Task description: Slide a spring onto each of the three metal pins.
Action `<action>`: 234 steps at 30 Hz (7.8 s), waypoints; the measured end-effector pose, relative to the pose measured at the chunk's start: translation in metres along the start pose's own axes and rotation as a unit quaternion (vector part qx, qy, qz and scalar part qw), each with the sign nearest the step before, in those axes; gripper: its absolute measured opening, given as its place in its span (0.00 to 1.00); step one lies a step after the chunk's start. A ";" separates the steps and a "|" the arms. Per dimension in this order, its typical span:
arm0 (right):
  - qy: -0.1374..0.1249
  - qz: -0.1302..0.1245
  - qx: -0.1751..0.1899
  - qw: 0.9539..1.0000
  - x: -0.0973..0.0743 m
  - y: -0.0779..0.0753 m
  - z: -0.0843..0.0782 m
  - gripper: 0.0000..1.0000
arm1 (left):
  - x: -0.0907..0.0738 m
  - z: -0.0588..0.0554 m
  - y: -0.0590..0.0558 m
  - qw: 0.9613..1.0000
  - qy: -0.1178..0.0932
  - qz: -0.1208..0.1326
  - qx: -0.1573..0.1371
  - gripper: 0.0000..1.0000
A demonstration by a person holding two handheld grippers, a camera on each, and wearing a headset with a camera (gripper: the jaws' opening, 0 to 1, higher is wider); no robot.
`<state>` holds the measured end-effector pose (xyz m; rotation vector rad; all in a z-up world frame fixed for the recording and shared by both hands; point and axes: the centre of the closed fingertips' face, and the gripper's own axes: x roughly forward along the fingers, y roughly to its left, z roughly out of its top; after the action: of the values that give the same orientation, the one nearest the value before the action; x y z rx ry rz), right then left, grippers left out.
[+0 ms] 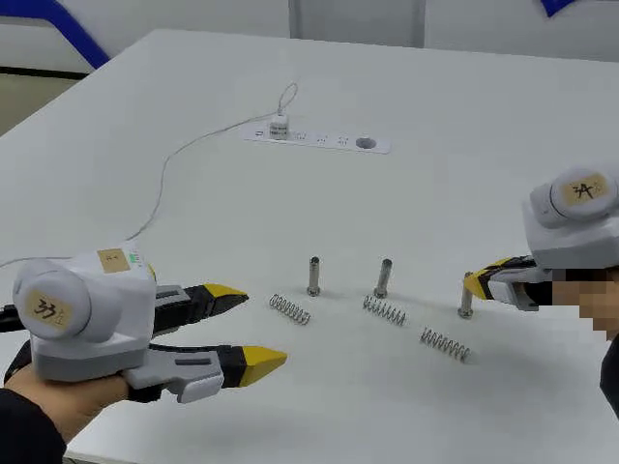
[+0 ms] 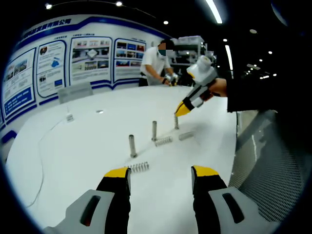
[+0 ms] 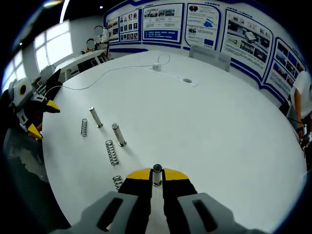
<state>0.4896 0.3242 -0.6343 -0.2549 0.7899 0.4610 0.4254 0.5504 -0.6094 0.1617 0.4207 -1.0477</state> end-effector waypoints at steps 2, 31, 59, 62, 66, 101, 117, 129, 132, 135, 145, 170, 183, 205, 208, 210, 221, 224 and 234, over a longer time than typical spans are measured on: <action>-0.001 0.000 -0.001 1.000 -0.001 0.000 -0.002 0.09 | 0.000 0.000 -0.001 1.000 0.001 -0.001 0.000 0.51; 0.014 0.009 -0.008 1.000 -0.002 0.002 -0.026 0.10 | 0.000 0.000 -0.002 1.000 0.003 0.000 0.000 0.51; 0.062 0.137 -0.129 0.980 0.004 0.058 -0.061 0.17 | 0.001 -0.003 -0.001 1.000 0.006 -0.004 -0.001 0.51; 0.068 0.139 -0.139 0.978 0.006 0.058 -0.063 0.17 | 0.001 -0.003 -0.002 1.000 0.007 -0.005 0.000 0.51; 0.074 0.144 -0.150 0.975 0.008 0.059 -0.063 0.17 | 0.001 -0.003 -0.003 1.000 0.009 -0.006 0.000 0.51; 0.084 0.157 -0.181 0.967 -0.005 0.067 -0.048 0.11 | 0.027 0.027 -0.024 0.995 0.015 -0.072 0.067 0.47; 0.079 0.180 -0.220 0.955 -0.017 0.092 -0.027 0.11 | 0.059 0.030 -0.048 0.987 0.030 -0.123 0.101 0.42; 0.071 0.207 -0.250 0.943 -0.027 0.117 -0.015 0.11 | 0.069 0.025 -0.062 0.983 0.037 -0.146 0.108 0.38; 0.070 0.210 -0.258 0.940 -0.027 0.121 -0.013 0.11 | 0.069 0.024 -0.066 0.982 0.035 -0.152 0.106 0.38; 0.069 0.218 -0.266 0.936 -0.029 0.128 -0.010 0.11 | 0.070 0.022 -0.068 0.981 0.038 -0.154 0.113 0.36; 0.070 0.242 -0.298 0.921 -0.035 0.144 -0.009 0.11 | 0.070 0.020 -0.076 0.977 0.037 -0.166 0.131 0.27; 0.066 0.262 -0.305 0.913 -0.039 0.153 -0.013 0.12 | 0.069 0.014 -0.084 0.967 0.040 -0.188 0.167 0.10; 0.067 0.264 -0.306 0.912 -0.037 0.153 -0.017 0.12 | 0.068 0.016 -0.085 0.968 0.034 -0.191 0.159 0.10; 0.035 0.266 -0.323 0.908 -0.052 0.174 0.013 0.12 | 0.069 0.010 -0.086 0.968 0.044 -0.193 0.152 0.11; 0.035 0.267 -0.326 0.906 -0.052 0.176 0.014 0.12 | 0.070 0.010 -0.088 0.968 0.045 -0.194 0.154 0.11; 0.035 0.267 -0.328 0.905 -0.052 0.177 0.014 0.12 | 0.070 0.010 -0.088 0.968 0.045 -0.195 0.154 0.11; 0.038 0.264 -0.331 0.905 -0.051 0.179 0.014 0.12 | 0.071 0.008 -0.088 0.968 0.047 -0.193 0.155 0.11; 0.038 0.264 -0.330 0.906 -0.051 0.179 0.015 0.12 | 0.071 0.009 -0.088 0.968 0.045 -0.193 0.153 0.11; 0.041 0.254 -0.327 0.909 -0.052 0.171 0.016 0.12 | 0.067 0.018 -0.078 0.974 0.035 -0.175 0.138 0.19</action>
<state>0.3842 0.4641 -0.5940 -0.7019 0.7611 1.2209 0.3911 0.4517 -0.6149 0.3822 0.3724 -1.4500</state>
